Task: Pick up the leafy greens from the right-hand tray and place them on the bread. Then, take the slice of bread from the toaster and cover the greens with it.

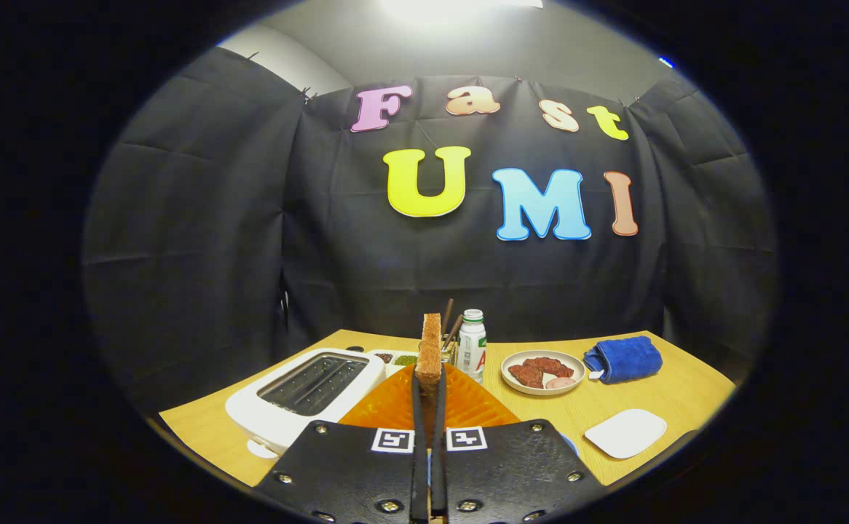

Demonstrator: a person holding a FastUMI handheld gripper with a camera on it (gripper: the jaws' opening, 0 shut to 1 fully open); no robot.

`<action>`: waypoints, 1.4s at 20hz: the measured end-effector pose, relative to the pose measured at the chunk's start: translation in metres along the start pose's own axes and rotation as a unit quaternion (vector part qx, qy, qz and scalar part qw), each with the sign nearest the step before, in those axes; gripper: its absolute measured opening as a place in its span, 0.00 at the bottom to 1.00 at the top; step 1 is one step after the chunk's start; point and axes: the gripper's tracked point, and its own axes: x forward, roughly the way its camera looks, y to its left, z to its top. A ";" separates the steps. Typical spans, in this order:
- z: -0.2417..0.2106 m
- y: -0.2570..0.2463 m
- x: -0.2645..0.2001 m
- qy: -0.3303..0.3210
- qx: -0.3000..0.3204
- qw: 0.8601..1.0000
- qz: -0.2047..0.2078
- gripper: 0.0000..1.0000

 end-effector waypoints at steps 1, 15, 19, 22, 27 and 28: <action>-0.007 -0.007 -0.001 0.003 0.002 1.000 -0.004 0.02; -0.086 -0.048 -0.034 0.044 0.020 0.999 0.016 0.02; -0.080 -0.043 -0.030 0.024 0.008 1.000 0.018 0.02; -0.091 -0.034 -0.021 0.031 0.027 0.999 0.029 0.02; -0.106 -0.048 -0.015 0.047 0.034 0.998 0.023 0.02; -0.108 -0.049 -0.014 0.049 0.038 0.998 0.024 0.05</action>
